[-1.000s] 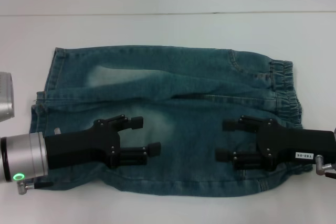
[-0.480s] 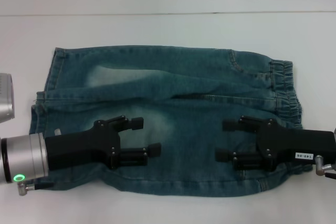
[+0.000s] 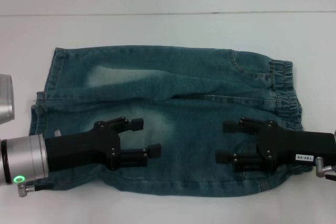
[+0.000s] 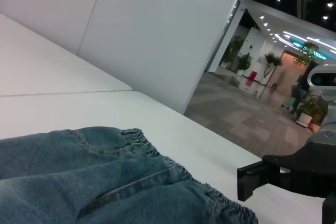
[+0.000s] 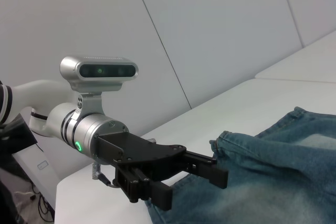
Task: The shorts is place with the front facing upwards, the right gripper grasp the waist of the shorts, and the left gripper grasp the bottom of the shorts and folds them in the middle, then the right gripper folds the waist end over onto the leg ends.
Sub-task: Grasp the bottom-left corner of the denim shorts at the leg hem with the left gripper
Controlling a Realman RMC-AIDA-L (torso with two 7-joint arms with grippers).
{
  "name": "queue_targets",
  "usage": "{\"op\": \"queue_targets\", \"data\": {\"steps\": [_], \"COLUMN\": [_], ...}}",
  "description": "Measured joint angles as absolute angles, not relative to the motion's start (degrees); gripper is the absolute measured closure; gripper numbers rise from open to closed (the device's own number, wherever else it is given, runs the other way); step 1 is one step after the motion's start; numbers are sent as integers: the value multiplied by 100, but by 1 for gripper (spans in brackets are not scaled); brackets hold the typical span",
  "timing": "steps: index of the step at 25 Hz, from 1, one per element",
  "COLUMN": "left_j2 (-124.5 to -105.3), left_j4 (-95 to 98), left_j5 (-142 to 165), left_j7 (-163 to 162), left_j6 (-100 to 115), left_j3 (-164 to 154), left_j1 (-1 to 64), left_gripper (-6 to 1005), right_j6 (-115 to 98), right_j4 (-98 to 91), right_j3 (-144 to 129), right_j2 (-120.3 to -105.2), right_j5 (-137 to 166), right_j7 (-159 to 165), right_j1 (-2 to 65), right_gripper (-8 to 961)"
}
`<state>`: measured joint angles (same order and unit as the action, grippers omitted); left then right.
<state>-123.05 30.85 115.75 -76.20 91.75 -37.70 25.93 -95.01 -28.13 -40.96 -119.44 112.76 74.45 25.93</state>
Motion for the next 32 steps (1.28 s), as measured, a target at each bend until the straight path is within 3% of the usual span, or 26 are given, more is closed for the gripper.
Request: {"op": "queue_targets", "data": {"steps": [7,22,32], "left_j2": [-12312,-12222,-12255], "left_j4": [3238,5047,5505], "left_j5": [11536,11688,12994], "left_j7": [-7620,-8452,-8865], "left_j6": [9389,10169,10064], "left_j3": [-3576,-2135,-1800], "left_j1": [2500,1271,1120], "left_gripper": [61,62,61], "right_j6": [-9500,-9518,-9509], "right_j4": [-2812,-2838,-2836], "right_j3": [-4100,-4095,-4116], "right_j2": [-11944,-11944,-11944], "right_j5": [11283,11269,11268], "right_j7": [7444,7445,7481], "right_j1": [2580,2582,2617], "right_gripper": [6,6,7]}}
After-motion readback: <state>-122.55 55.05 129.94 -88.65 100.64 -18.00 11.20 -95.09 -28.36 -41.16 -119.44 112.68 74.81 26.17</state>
